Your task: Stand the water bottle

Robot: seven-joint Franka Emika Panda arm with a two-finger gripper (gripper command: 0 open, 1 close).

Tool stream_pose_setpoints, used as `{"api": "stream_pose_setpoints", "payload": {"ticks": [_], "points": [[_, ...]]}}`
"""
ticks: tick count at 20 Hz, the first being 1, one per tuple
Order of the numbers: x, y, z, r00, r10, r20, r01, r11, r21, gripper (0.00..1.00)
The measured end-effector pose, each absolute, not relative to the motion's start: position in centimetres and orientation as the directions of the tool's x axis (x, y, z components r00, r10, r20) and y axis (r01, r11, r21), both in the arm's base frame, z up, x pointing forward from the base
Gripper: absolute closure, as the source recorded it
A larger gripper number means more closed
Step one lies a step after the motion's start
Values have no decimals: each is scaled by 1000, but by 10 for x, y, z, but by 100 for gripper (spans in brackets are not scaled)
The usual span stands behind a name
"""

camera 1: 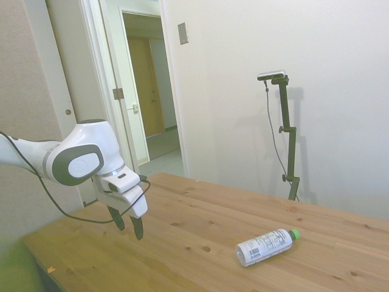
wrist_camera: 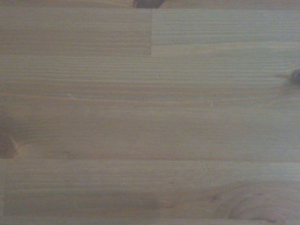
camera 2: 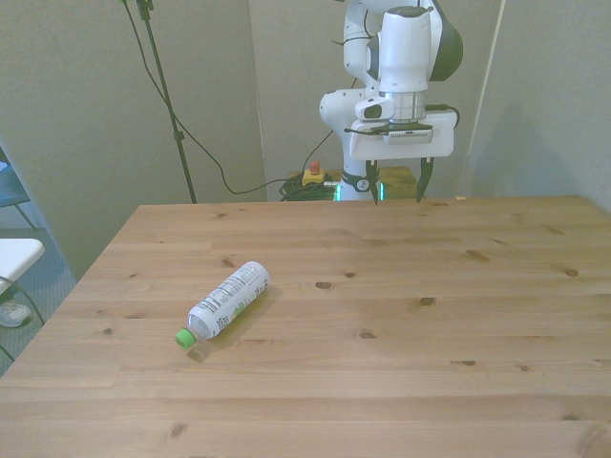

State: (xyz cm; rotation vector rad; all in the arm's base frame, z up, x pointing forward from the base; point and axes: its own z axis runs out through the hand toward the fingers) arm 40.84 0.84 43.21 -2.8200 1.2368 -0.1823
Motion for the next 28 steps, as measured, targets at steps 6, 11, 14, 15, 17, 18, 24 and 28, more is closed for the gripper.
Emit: {"api": "stream_pose_setpoints", "payload": {"ticks": [6,11,14,15,17,18,24,28], "points": [[417,1,441,658,-744,117,-731,-668,-138,0],[455,-52,482,573,-804,161,-779,-595,-197,0],[485,-97,500,513,-839,183,-814,-543,-208,0],[496,-115,504,491,-849,196,-825,-525,-207,0],[518,-150,506,452,-867,211,-847,-491,-204,0],[528,-168,506,437,-873,218,-854,-478,-204,0],[598,-240,486,359,-900,247,-887,-411,-211,0],[626,-282,471,300,-919,256,-907,-358,-221,0]]}}
